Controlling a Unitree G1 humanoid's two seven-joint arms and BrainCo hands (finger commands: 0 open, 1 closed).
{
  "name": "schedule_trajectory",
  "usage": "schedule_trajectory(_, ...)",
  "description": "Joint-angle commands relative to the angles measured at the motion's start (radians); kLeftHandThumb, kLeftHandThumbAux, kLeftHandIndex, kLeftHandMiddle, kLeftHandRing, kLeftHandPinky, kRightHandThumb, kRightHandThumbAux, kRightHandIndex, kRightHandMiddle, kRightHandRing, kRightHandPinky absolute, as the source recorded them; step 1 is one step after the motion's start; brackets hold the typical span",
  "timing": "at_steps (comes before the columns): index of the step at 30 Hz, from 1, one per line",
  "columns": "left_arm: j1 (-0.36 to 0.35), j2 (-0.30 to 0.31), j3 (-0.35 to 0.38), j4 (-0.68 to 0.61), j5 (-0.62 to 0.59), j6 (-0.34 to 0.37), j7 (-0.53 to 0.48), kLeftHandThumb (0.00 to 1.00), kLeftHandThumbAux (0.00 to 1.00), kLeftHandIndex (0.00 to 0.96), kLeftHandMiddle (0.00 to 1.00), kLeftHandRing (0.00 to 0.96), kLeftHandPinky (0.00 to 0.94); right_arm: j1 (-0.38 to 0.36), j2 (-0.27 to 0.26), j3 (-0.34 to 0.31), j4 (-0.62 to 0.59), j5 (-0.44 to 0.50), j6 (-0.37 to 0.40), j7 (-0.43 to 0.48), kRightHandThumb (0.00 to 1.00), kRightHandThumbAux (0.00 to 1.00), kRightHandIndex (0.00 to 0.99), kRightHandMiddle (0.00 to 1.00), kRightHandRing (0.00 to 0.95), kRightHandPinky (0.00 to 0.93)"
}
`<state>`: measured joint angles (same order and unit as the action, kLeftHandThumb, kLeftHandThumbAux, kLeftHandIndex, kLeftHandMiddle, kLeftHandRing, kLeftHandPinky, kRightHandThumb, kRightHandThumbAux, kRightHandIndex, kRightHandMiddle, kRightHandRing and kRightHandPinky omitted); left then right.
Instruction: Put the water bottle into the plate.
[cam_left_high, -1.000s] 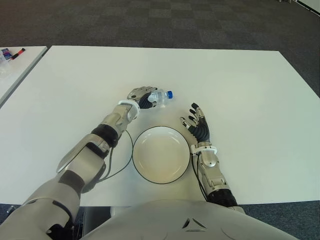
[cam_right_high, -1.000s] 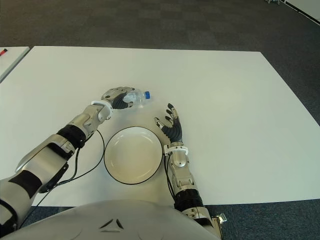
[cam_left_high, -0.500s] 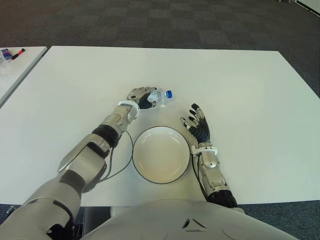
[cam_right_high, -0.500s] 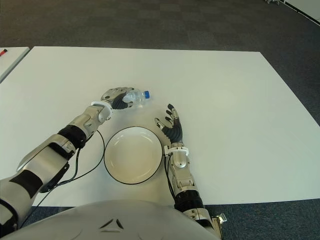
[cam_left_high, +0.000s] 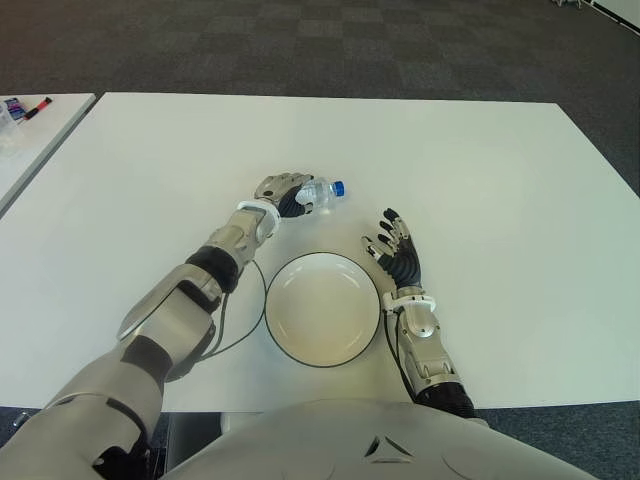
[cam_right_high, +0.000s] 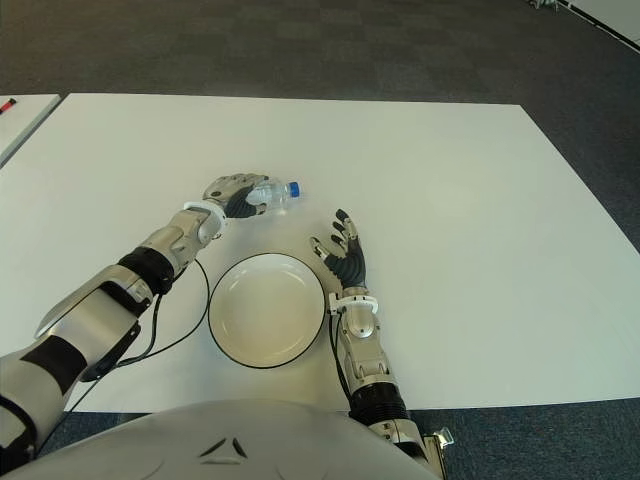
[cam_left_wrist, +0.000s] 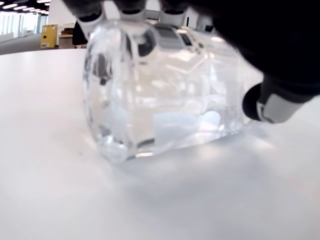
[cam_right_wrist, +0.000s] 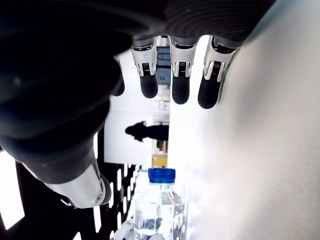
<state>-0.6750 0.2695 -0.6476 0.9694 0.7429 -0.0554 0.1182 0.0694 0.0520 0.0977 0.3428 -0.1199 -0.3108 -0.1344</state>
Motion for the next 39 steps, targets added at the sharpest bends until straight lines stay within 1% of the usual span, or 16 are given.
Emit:
schedule_trajectory(1,0.047,-0.014,-0.037,0.067,0.033,0.013,-0.027,0.487,0.445,0.026,0.122,0.142,0.199,0.019,0.002,-0.006,0.021,0.002,0.035,0.002,0.31,0.778,0.07,0.1,0.107,0.152)
schedule_trajectory(8,0.038,-0.022,-0.047,0.09,0.041,0.017,-0.029,0.49,0.457,0.007,0.109,0.128,0.181,0.018,0.002,-0.005,0.022,-0.001,0.031,0.0,0.306,0.773,0.069,0.101,0.107,0.149)
schedule_trajectory(16,0.027,-0.027,-0.06,0.109,0.045,0.015,-0.03,0.485,0.45,0.0,0.088,0.106,0.163,0.015,0.003,-0.006,0.026,0.0,0.027,-0.002,0.323,0.78,0.07,0.098,0.103,0.144)
schedule_trajectory(26,0.019,-0.023,-0.081,0.112,0.052,0.013,-0.041,0.432,0.405,0.0,0.067,0.079,0.137,0.013,0.002,-0.006,0.03,0.0,0.026,-0.001,0.316,0.785,0.069,0.101,0.105,0.149)
schedule_trajectory(30,0.021,-0.021,-0.081,0.109,0.054,0.013,-0.042,0.408,0.385,0.0,0.07,0.082,0.145,0.013,0.002,-0.006,0.031,0.0,0.024,0.0,0.316,0.781,0.067,0.104,0.108,0.153)
schedule_trajectory(34,0.021,-0.022,-0.08,0.109,0.053,0.015,-0.044,0.4,0.38,0.0,0.071,0.078,0.125,0.012,0.002,-0.006,0.032,0.0,0.022,-0.001,0.317,0.774,0.065,0.102,0.107,0.152)
schedule_trajectory(39,0.023,-0.021,-0.078,0.106,0.054,0.017,-0.045,0.4,0.371,0.0,0.074,0.076,0.133,0.012,0.003,-0.007,0.033,0.001,0.02,0.0,0.326,0.771,0.068,0.098,0.103,0.146)
